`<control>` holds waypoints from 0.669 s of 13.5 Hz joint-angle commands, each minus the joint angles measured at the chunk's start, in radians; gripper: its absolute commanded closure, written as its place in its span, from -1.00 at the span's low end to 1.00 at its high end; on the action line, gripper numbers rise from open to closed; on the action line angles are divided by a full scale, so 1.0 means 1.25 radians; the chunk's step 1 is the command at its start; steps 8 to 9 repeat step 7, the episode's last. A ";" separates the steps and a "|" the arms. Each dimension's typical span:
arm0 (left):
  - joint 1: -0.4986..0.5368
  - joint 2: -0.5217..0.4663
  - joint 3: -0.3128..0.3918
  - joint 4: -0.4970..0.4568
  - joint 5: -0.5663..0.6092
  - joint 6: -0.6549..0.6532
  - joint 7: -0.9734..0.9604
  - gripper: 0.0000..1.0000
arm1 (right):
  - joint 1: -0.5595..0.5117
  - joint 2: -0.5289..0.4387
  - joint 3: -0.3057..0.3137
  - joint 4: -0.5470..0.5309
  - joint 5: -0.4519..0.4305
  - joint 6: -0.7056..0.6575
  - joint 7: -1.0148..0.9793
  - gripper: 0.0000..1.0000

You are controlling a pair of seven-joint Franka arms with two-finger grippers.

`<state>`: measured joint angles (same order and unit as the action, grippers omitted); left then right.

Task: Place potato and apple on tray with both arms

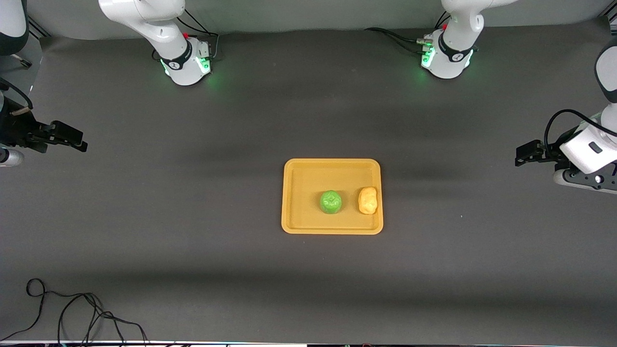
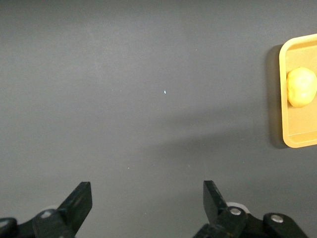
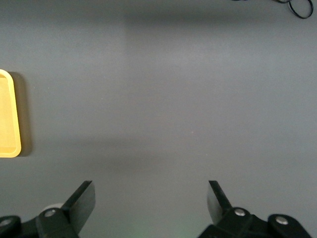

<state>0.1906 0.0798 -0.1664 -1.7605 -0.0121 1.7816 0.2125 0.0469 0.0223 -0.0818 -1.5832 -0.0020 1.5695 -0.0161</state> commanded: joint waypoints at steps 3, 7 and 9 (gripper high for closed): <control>0.001 0.001 0.001 0.002 0.001 0.009 0.010 -1.00 | 0.003 0.030 0.002 0.050 -0.011 -0.021 -0.003 -1.00; 0.003 0.006 0.001 0.003 -0.003 0.006 0.010 -1.00 | 0.004 0.030 -0.001 0.049 -0.009 -0.022 -0.003 -1.00; 0.003 0.006 0.001 0.003 -0.003 0.006 0.010 -1.00 | 0.004 0.030 -0.001 0.049 -0.009 -0.022 -0.003 -1.00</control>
